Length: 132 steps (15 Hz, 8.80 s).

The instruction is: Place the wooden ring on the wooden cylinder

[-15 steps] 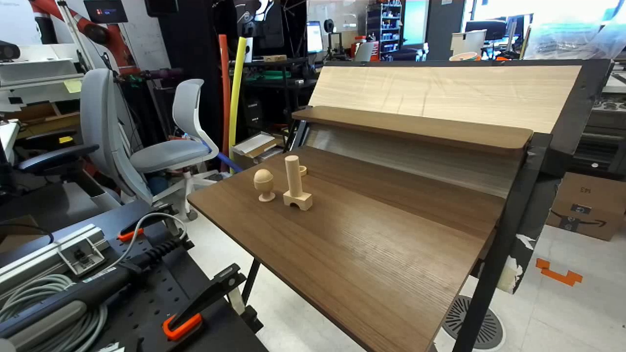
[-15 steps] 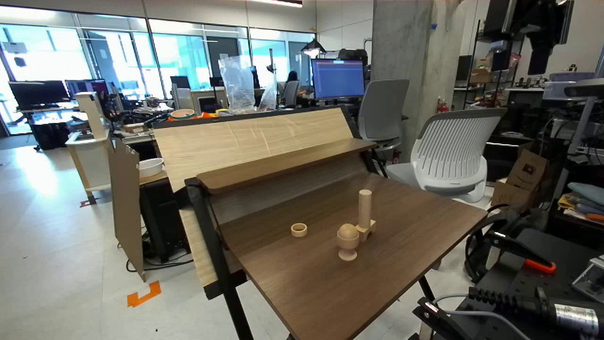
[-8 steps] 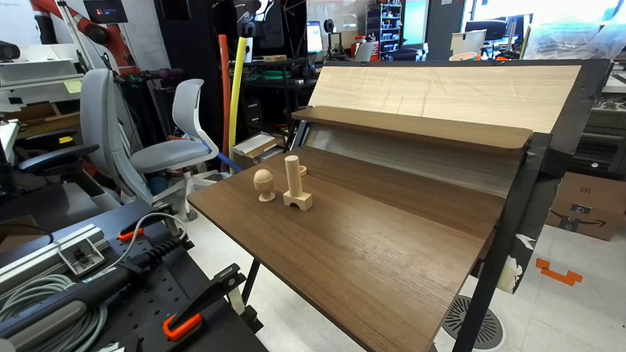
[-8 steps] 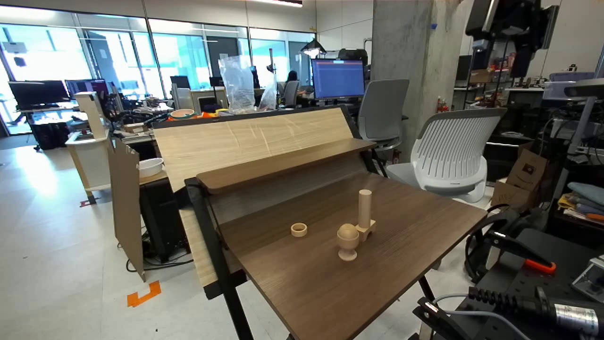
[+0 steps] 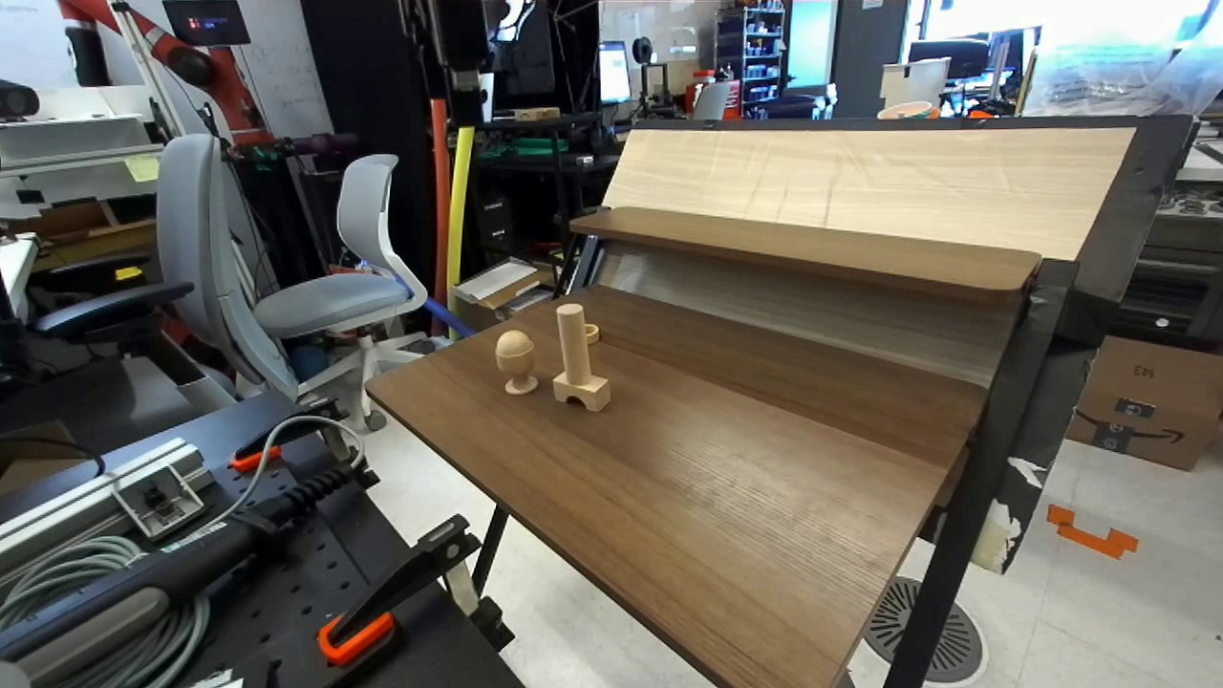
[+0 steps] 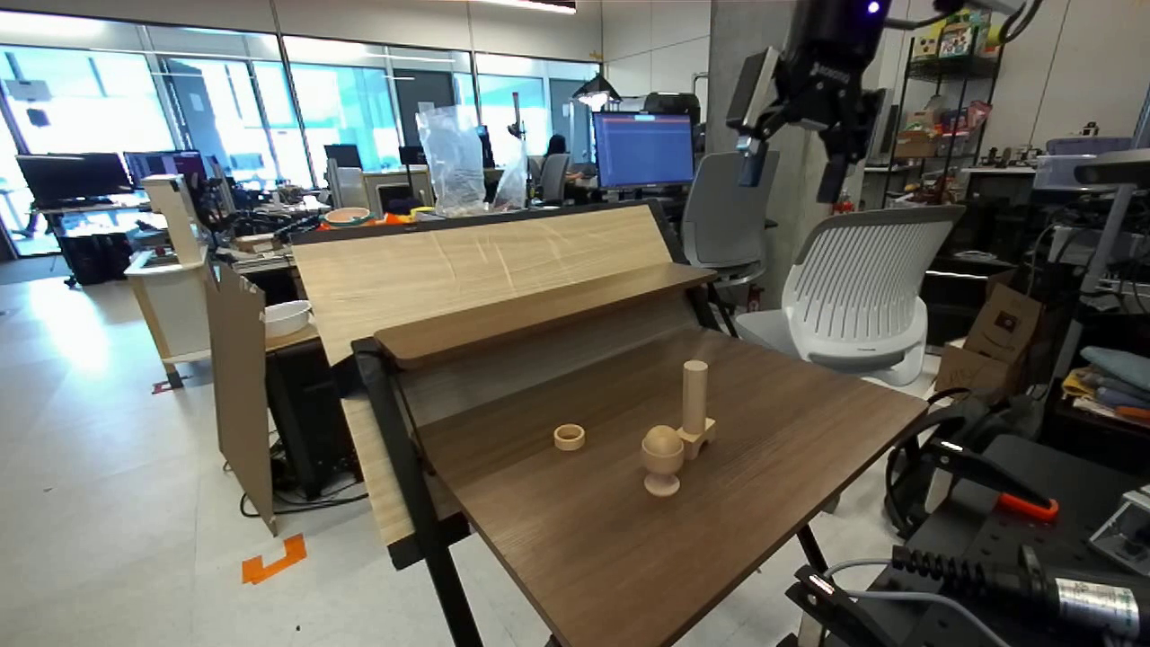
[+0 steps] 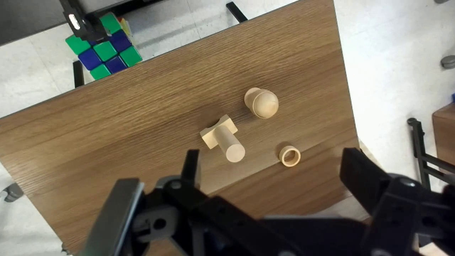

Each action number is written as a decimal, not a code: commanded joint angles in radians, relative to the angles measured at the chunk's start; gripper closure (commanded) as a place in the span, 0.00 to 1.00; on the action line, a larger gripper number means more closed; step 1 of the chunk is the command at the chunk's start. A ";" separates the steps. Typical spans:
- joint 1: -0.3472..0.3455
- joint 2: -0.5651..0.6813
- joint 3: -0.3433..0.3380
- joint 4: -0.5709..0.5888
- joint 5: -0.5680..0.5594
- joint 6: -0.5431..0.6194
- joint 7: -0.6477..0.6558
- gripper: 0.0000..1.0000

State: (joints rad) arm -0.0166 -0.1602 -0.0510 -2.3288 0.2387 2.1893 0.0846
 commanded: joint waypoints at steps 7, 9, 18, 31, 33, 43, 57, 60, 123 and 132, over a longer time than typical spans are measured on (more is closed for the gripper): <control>0.028 0.450 0.067 0.424 -0.151 -0.009 -0.076 0.00; 0.038 0.523 0.081 0.492 -0.185 0.020 -0.138 0.00; 0.051 0.685 0.158 0.572 -0.178 0.247 -0.284 0.00; 0.020 0.737 0.227 0.576 -0.139 0.282 -0.407 0.00; 0.010 0.757 0.252 0.571 -0.132 0.283 -0.460 0.00; 0.043 0.857 0.216 0.577 -0.308 0.279 -0.577 0.00; 0.068 0.999 0.167 0.706 -0.450 0.273 -0.553 0.00; 0.078 1.031 0.168 0.745 -0.450 0.269 -0.548 0.00; -0.021 0.338 0.113 0.077 -0.397 0.308 -0.621 0.81; -0.013 0.401 0.119 0.103 -0.371 0.343 -0.588 0.81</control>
State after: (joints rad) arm -0.0309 0.2095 0.0644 -2.2408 -0.1527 2.5003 -0.5157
